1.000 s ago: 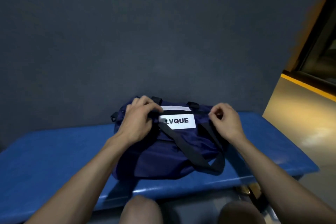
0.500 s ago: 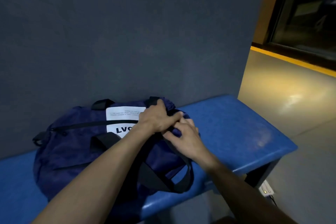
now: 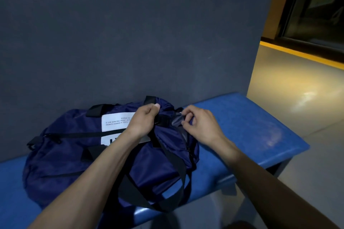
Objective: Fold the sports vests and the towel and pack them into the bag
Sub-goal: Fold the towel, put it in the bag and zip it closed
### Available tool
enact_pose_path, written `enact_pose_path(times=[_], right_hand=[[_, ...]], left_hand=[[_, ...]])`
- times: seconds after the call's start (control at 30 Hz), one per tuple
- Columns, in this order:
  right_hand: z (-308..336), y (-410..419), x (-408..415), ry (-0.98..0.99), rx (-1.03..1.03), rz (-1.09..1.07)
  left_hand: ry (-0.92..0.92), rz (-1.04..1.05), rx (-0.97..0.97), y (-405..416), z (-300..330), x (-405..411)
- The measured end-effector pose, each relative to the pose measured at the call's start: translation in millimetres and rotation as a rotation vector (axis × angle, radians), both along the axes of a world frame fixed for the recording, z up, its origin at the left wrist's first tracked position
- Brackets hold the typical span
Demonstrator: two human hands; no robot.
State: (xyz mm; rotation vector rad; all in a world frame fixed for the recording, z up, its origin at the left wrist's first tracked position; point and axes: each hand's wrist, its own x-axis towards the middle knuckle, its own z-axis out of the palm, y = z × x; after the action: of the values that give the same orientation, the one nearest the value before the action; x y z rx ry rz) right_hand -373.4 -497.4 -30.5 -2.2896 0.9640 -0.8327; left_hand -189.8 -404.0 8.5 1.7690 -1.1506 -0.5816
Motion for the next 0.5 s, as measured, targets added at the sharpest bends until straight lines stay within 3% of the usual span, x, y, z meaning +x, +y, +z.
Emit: enact_pose_path(times=[0.13,0.23,0.37,0.43,0.5], right_hand=[[22,-6,10,0.178,-0.047,0.046],[30,-11,17,0.178,0.277,0.167],[42,-17,22,0.215,0.430,0.135],[39,-20,24,0.227,0.510,0.071],[29,-20,25,0.201,0.623,0.040]], left_hand=[[0.040,-0.013,0.018,7,2,2],[0.021,-0.040,0.005,10,4,-2],[-0.055,-0.120,0.062,16,10,-3],[-0.254,-0.170,0.168,14,17,0],[-0.590,-0.136,0.253,8,29,-3]])
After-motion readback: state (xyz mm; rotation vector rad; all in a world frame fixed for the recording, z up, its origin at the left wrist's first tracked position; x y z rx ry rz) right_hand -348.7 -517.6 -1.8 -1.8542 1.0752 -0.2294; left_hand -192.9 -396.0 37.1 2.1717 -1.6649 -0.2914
